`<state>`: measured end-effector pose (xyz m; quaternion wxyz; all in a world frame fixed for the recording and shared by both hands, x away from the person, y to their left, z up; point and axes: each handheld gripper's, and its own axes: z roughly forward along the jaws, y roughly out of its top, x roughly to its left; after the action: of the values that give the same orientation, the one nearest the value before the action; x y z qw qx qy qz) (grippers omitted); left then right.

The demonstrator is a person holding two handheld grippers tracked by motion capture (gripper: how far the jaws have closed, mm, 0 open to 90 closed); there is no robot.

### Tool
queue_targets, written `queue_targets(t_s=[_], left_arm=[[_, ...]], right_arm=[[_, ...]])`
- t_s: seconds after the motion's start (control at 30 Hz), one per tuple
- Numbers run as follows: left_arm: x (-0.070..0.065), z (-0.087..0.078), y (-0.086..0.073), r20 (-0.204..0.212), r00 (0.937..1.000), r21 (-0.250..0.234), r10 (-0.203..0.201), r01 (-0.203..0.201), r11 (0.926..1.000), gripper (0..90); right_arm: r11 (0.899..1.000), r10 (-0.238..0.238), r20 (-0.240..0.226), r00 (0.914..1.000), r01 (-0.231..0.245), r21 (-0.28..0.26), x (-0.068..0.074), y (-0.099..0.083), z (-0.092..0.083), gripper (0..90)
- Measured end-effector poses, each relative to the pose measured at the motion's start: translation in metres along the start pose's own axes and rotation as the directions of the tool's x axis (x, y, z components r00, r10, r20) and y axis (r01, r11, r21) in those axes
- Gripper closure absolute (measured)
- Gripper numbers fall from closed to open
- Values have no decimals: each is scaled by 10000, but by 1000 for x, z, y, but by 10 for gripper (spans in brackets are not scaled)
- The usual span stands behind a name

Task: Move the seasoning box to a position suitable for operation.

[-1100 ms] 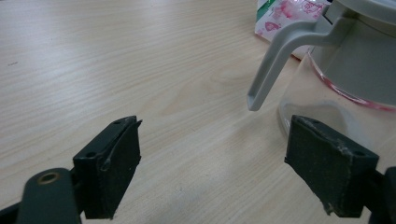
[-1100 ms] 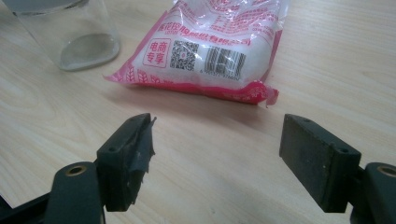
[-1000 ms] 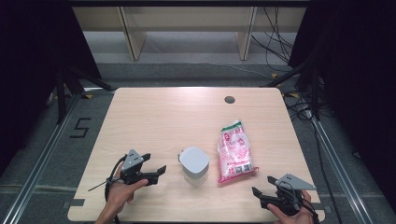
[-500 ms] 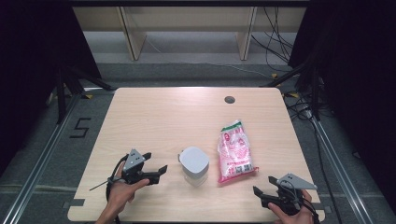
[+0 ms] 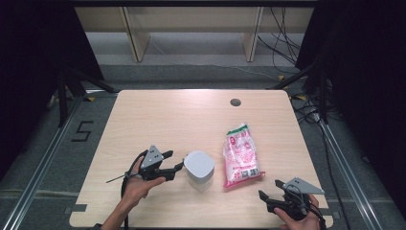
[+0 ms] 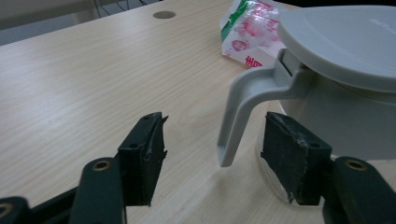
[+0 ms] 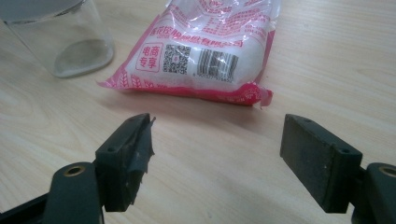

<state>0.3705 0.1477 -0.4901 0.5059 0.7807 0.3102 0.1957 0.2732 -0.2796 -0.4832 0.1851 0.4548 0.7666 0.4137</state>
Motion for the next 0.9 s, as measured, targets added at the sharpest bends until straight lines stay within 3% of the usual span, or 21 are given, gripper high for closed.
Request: queue_targets(t_s=[0.17, 0.23, 0.27, 0.37, 0.5, 0.57, 0.63, 0.7, 0.83, 0.87, 0.9], left_arm=[[0, 12, 1, 150, 9993, 252, 337, -340, 9991, 472], [1, 16, 1, 326, 9991, 223, 268, -275, 9994, 502], [2, 18, 2, 435, 9980, 246, 449, -460, 9986, 517], [0, 23, 3, 681, 9964, 285, 504, -525, 9982, 546], [-1, 29, 4, 688, 9965, 398, 481, -509, 9979, 583], [-1, 32, 4, 748, 9948, 362, 694, -723, 9967, 637], [0, 34, 3, 801, 9952, 338, 562, -591, 9977, 682], [0, 36, 2, 1191, 9921, 252, 389, -422, 9988, 738], [-1, 35, 1, 985, 9929, 194, 666, -688, 9974, 764], [-2, 32, 0, 941, 9930, 209, 707, -730, 9971, 764], [-2, 32, 0, 941, 9930, 209, 707, -730, 9971, 763]], right_arm=[[10000, -73, -24, 10000, 73, 65, 0, 0, 0, 256], [9998, -182, -52, 9998, 182, 59, -1, 0, 1, 253], [9999, -141, -83, 9999, 141, 35, -2, 0, 2, 254], [9999, -54, -109, 9999, 55, 134, 0, 0, 2, 250], [9998, -91, -135, 9999, 93, 168, -1, 0, 2, 243], [9999, -123, -176, 9998, 124, 67, -1, 0, 3, 243], [9999, -115, -182, 9998, 117, 65, -1, 0, 3, 242], [9999, -95, -214, 9997, 96, 58, -1, 0, 3, 242], [9998, -160, -209, 9997, 163, 121, -1, 0, 3, 242], [9995, 274, -330, 9991, -268, 158, 2, 0, 3, 242], [9999, 140, -223, 9997, -138, 101, 1, 0, 4, 242]])
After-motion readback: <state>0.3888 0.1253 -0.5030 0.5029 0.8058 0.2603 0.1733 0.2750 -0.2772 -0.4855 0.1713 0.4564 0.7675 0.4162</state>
